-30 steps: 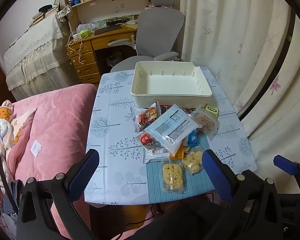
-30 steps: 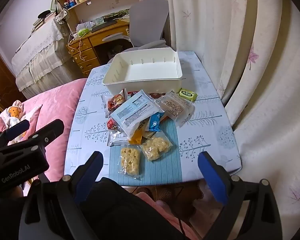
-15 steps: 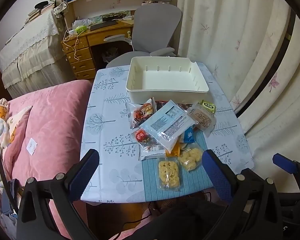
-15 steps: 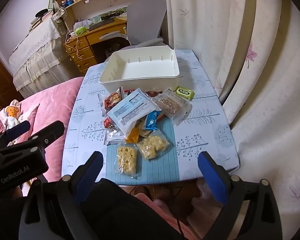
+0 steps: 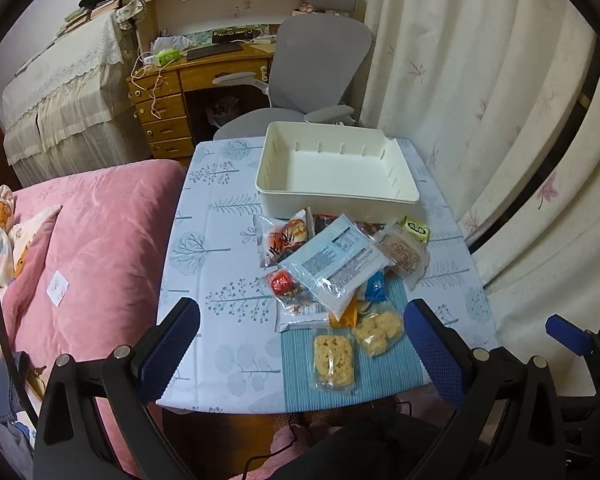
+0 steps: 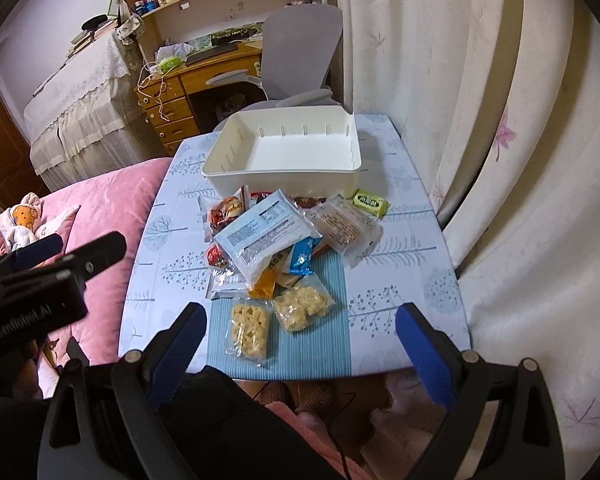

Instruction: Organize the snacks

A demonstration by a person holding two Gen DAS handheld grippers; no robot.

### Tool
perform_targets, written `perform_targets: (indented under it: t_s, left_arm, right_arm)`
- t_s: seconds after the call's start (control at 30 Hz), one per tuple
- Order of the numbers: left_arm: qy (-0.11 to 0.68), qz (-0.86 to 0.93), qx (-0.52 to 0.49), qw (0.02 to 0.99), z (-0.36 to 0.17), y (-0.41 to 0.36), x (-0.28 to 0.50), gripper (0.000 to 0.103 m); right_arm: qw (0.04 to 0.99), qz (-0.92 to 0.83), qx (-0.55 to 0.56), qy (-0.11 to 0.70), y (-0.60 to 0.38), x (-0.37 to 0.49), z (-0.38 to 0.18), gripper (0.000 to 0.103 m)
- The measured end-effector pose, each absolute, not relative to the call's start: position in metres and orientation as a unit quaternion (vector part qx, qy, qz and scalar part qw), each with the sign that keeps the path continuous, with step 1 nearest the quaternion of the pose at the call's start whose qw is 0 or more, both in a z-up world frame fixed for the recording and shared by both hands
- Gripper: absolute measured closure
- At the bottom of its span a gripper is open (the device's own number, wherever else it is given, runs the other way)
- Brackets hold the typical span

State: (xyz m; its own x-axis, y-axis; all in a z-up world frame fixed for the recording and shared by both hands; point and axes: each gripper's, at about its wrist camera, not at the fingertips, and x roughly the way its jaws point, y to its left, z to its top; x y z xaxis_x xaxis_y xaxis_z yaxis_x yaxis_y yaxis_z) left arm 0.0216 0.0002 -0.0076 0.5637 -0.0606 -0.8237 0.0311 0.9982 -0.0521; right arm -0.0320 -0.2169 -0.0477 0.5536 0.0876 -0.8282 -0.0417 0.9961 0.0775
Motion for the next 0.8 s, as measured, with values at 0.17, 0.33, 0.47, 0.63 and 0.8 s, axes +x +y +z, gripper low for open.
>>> perform_targets:
  t_s: [0.17, 0.33, 0.47, 0.63, 0.8]
  left_arm:
    - [0.473, -0.025, -0.021, 0.88, -0.009, 0.007, 0.025, 0.001]
    - [0.48, -0.022, -0.031, 0.876, -0.011, 0.02, 0.027, 0.001]
    - [0.491, -0.025, -0.032, 0.87, -0.014, 0.027, 0.031, 0.001]
    - [0.494, -0.028, -0.011, 0.869, -0.023, 0.033, 0.034, 0.001]
    - [0.509, -0.05, -0.002, 0.859, -0.039, 0.041, 0.038, 0.001]
  right_arm:
    - [0.884, 0.037, 0.015, 0.466, -0.214, -0.03, -0.043, 0.007]
    - [0.892, 0.043, -0.005, 0.45, -0.206, -0.031, -0.037, 0.007]
    - [0.896, 0.046, -0.02, 0.441, -0.198, -0.031, -0.037, 0.007]
    - [0.9, 0.045, -0.05, 0.43, -0.186, -0.031, -0.041, 0.007]
    - [0.897, 0.04, -0.07, 0.434, -0.174, -0.031, -0.055, 0.007]
